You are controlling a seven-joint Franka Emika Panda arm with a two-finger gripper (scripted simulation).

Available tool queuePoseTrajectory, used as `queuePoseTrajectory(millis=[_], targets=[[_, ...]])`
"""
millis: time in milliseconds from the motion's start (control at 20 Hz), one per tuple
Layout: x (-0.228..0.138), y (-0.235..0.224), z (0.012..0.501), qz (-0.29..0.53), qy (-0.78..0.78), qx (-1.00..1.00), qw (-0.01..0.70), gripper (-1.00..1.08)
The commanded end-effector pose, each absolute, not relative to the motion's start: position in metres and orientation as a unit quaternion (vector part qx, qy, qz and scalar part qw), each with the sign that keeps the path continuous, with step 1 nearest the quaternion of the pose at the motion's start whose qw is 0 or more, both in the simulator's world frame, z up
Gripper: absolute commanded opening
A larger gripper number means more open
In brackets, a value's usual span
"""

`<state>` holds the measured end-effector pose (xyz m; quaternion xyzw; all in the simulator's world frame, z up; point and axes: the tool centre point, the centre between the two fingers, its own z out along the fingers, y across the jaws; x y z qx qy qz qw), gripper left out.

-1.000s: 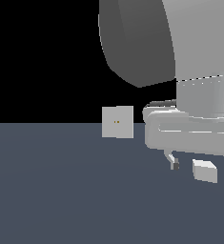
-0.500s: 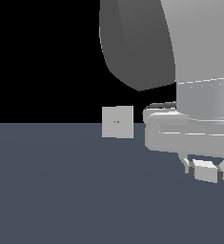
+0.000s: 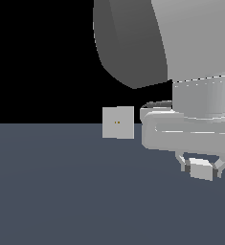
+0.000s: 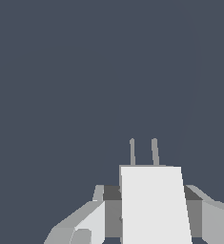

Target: Plug the charger into the wall socket.

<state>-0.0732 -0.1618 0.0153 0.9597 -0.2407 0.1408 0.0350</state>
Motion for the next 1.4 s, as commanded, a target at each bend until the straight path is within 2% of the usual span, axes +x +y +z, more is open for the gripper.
queuePoseTrajectory(millis=[0,350,1000,1350], targets=[[-0.069,-0.154,0.019,0.141,-0.238,0.960,0.034,-1.00],[-0.048,-0.119,0.037,0.142,-0.227,0.963,0.032,-1.00],[0.005,-0.020,0.086,0.143,-0.195,0.970,0.029,-1.00],[0.020,0.007,0.099,0.143,-0.185,0.972,0.027,-1.00]])
